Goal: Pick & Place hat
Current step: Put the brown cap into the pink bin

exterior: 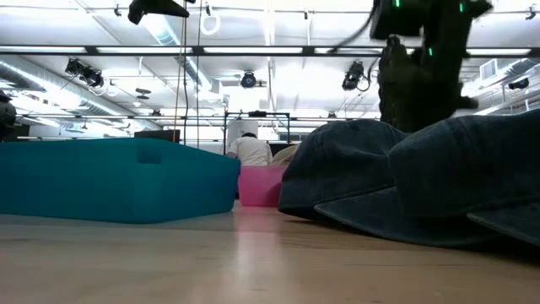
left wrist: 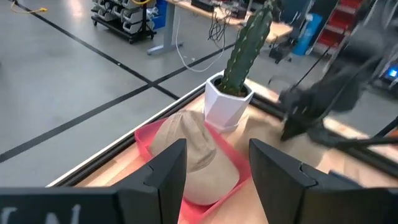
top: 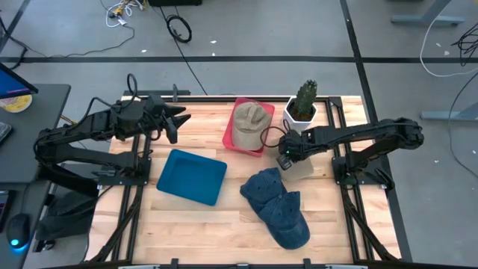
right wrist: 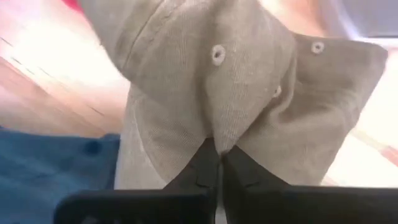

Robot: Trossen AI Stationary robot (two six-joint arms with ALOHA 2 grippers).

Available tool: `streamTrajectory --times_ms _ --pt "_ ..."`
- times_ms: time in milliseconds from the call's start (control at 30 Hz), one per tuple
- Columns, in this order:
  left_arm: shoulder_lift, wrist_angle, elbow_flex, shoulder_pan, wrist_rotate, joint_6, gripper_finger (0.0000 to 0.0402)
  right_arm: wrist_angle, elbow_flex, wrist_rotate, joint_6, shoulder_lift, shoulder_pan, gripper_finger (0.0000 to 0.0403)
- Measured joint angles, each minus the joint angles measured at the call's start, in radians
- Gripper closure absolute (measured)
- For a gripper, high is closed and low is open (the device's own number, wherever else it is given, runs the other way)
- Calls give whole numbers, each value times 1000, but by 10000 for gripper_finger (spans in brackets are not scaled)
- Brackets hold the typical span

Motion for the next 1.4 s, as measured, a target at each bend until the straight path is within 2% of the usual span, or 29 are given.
streamTrajectory --times_ms 200,433,567,667,1100,1400 --pt "0 2 0 0 0 142 225 -138 215 58 124 -2 48 401" --pt "0 3 0 0 0 269 225 -125 365 132 299 12 104 402" --pt "0 3 0 0 0 313 225 -36 416 156 353 42 122 402" --pt "0 3 0 0 0 334 225 13 469 171 374 93 123 403" --pt "-8 -44 0 0 0 349 225 -32 784 224 378 397 54 403" --pt "-49 -93 0 0 0 385 225 -21 837 208 359 473 -19 403"
